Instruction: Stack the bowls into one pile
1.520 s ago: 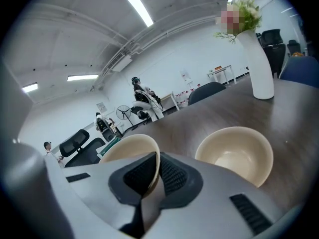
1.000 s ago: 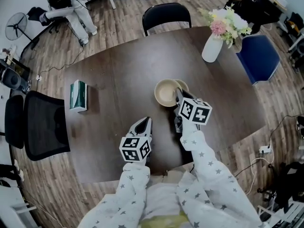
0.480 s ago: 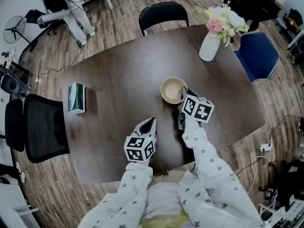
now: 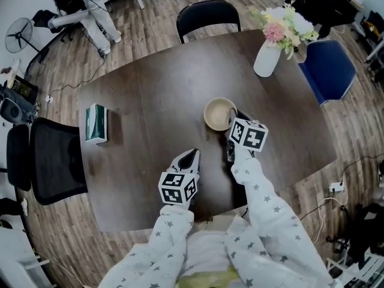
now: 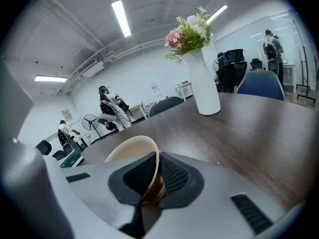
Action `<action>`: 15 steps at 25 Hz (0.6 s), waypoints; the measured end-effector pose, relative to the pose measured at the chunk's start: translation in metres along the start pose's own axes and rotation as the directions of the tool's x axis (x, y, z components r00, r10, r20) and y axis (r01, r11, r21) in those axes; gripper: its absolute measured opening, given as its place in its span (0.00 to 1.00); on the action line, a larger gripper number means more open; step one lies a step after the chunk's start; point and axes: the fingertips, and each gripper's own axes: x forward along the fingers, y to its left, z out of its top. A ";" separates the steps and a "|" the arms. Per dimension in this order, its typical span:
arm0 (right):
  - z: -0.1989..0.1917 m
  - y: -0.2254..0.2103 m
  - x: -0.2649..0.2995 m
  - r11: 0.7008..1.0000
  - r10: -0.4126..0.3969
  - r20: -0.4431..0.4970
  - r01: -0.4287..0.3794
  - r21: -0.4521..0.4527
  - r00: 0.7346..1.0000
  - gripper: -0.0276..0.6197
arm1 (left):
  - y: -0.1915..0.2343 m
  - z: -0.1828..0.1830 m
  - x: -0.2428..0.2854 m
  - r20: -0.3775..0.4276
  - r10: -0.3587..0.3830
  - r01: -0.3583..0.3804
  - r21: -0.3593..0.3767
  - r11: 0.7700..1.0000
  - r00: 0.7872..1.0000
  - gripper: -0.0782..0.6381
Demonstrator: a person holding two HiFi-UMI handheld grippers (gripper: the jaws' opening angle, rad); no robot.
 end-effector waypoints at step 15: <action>-0.005 0.014 0.005 0.972 0.046 -0.068 -0.060 -0.228 0.997 0.14 | -0.002 0.003 0.004 0.003 0.017 -0.017 0.002 1.000 1.000 0.15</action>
